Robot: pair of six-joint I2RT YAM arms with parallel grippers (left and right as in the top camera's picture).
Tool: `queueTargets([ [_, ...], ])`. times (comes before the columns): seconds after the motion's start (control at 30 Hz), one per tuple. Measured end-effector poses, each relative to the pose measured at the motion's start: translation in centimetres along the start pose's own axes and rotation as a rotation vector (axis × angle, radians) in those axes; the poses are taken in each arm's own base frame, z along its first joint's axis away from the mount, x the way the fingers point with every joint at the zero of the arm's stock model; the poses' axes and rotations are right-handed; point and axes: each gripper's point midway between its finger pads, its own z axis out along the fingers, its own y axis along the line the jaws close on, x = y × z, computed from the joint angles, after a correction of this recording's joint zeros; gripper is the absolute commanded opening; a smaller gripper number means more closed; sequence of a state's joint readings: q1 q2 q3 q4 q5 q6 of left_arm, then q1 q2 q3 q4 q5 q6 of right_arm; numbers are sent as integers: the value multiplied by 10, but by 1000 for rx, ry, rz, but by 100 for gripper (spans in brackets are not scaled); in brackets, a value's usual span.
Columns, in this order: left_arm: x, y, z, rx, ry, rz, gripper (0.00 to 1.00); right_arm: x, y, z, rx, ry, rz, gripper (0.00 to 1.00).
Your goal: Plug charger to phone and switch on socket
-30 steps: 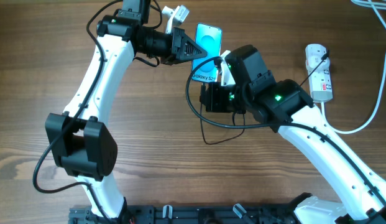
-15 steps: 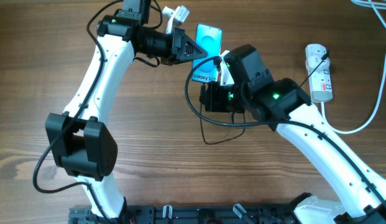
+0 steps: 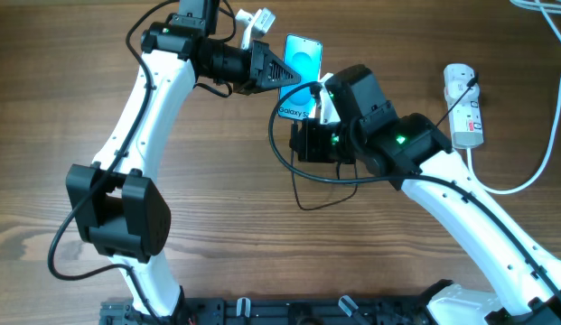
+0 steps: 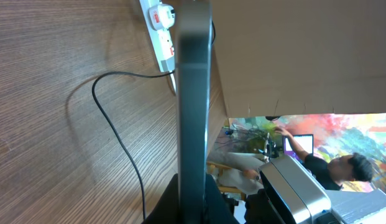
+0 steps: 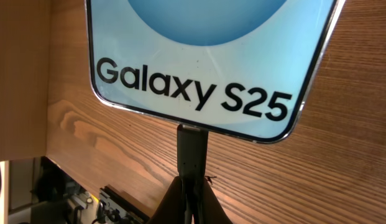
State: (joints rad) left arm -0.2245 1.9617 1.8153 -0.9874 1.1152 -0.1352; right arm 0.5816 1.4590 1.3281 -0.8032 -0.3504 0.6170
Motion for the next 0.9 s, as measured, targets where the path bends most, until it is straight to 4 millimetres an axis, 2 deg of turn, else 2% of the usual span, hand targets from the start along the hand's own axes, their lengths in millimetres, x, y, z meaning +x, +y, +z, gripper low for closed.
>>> queueTargets([
  [0.9,-3,1,0,-10,-9,15,4,2,2,0,-12,9,-1,4],
])
